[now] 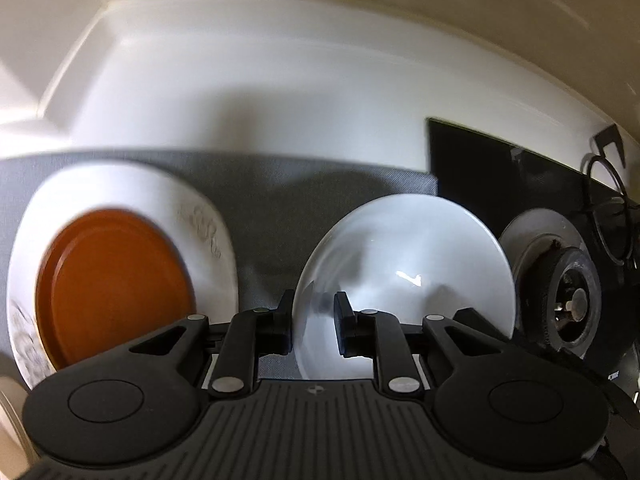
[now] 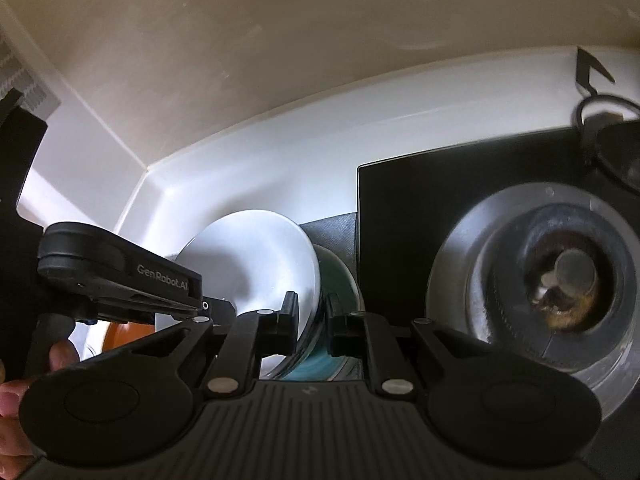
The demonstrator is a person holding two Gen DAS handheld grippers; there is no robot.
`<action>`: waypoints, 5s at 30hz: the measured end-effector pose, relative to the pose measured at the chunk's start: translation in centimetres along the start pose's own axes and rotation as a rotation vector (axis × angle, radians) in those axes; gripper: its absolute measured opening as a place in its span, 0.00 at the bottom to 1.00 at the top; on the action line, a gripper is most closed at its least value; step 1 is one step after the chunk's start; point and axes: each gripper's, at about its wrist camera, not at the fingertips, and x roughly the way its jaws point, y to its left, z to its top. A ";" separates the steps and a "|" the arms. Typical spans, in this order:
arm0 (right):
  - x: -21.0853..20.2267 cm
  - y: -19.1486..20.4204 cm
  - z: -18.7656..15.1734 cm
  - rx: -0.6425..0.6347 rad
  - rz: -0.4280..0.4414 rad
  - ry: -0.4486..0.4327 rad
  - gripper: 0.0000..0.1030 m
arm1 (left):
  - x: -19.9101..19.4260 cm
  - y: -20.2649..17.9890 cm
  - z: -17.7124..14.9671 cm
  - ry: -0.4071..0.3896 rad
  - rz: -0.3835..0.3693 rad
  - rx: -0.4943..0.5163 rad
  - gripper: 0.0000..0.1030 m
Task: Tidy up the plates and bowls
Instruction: 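Lower the white bowl with both tools into the pale blue bowl, then grip the rims of the nested white and blue bowls with both tools, then lift the nested bowls with both tools and carry them toward the brown plate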
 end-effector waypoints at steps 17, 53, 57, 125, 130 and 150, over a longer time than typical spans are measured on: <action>-0.6 2.0 -1.1 -0.285 -0.118 0.005 0.16 | 1.6 0.0 -1.4 -0.002 -0.020 -0.058 0.23; 0.6 -2.8 -1.5 0.017 0.128 0.155 0.35 | 2.2 0.6 -4.3 0.008 -0.058 -0.097 0.30; 0.0 -4.4 -1.7 0.072 0.180 0.161 0.30 | 1.8 1.1 -5.2 0.024 -0.089 -0.096 0.29; 1.2 33.2 -13.3 -0.204 0.230 0.341 0.22 | -11.9 38.4 -15.4 0.059 -0.145 -0.333 0.31; 2.4 33.8 -14.2 -0.282 0.184 0.385 0.22 | -9.8 39.1 -15.1 0.092 -0.177 -0.344 0.32; 2.4 31.6 -14.3 -0.297 0.182 0.344 0.30 | -8.5 40.0 -16.1 -0.028 -0.234 -0.280 0.32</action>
